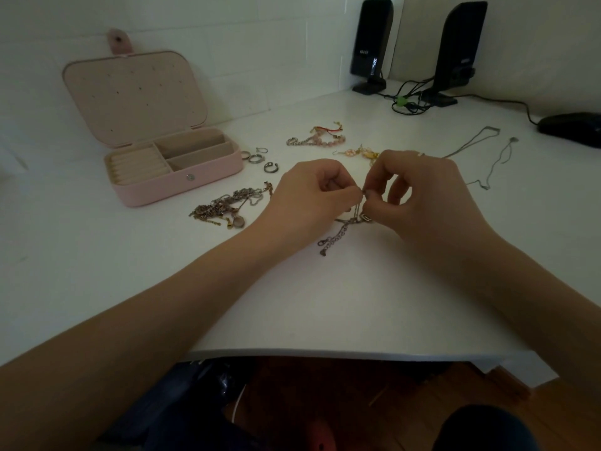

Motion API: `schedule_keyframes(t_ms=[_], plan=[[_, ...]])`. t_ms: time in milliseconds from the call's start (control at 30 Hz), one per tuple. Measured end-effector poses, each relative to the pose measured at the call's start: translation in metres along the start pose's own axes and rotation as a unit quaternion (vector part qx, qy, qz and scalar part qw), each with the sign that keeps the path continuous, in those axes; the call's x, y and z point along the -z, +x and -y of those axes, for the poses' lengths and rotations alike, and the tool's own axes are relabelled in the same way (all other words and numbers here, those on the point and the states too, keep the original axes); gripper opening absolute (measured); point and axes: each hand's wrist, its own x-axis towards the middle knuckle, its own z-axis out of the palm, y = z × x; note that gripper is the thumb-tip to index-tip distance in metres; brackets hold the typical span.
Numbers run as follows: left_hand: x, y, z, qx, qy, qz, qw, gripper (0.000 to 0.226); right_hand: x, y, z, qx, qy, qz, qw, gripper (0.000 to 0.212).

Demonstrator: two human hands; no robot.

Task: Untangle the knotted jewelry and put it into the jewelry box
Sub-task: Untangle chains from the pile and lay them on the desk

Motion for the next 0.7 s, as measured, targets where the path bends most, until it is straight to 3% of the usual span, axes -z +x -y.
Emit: schedule_keyframes(t_ms=[267,700], plan=[[0.0008,0.0002,-0.0021,0.031,-0.010,-0.005,0.999,0.008,0.0043,0.0023,-0.0032,-0.012,0.014,-0.028,0.999,0.010],[0.0014,-0.0003,0.0008,-0.018,0.002,-0.016,1.000,0.015,0.0016,0.0038,-0.0035,-0.041,0.060,0.009,0.997,0.004]])
